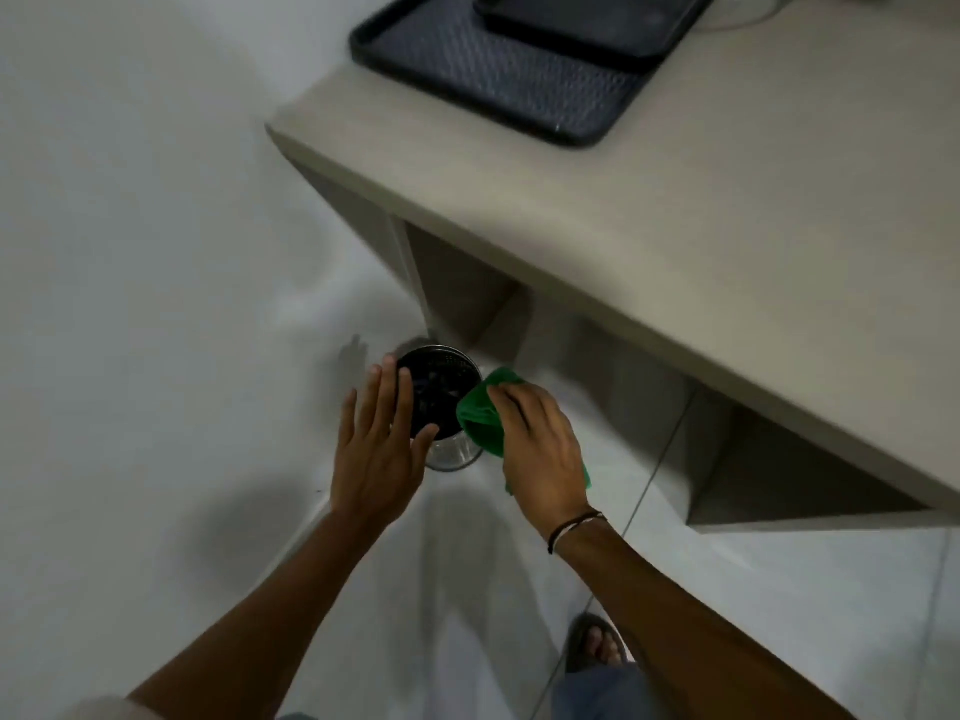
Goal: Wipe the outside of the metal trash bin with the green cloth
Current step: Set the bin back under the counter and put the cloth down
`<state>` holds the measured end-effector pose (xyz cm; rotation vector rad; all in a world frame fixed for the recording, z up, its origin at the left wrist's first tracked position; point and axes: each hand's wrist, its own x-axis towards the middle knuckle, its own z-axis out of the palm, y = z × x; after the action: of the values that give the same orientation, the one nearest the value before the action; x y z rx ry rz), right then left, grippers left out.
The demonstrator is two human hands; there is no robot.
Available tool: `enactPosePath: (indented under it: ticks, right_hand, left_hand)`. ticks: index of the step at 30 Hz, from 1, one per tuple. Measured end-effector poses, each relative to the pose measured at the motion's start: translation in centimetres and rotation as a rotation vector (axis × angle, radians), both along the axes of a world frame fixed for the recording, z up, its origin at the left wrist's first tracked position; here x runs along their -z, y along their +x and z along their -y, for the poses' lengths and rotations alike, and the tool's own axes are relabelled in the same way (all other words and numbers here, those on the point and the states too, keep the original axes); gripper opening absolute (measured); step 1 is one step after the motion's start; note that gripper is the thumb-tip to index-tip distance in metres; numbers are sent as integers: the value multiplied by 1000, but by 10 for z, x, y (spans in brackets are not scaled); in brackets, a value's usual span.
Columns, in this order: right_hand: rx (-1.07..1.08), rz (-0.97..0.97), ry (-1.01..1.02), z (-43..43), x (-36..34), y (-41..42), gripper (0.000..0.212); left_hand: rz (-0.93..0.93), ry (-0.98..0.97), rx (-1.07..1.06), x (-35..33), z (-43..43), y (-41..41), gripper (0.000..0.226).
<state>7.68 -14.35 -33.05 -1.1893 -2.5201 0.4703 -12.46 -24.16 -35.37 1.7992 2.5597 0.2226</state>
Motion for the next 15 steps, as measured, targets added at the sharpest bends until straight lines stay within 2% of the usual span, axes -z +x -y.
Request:
enactPosePath:
  ticks: [2,6,7,10,15]
  right_hand:
    - [45,-33,-9,15,-44,5,90]
    - [141,-195,53,22,-152,22,51]
    - [181,-217,61,22,-179,27,47]
    - [290,-276,-1,19,-266,48,48]
    - [477,-376,-12,3,-356,91,50]
  left_hand:
    - [52,5,-35,-45,8,11,76]
    - [89,31,-7,-154,-5,21,75]
    - [78,23,5,-180,-11,23,75]
    - [75,-13,96,-267,-32,35,75]
    - [82,-61,220,-346,-71,71,77]
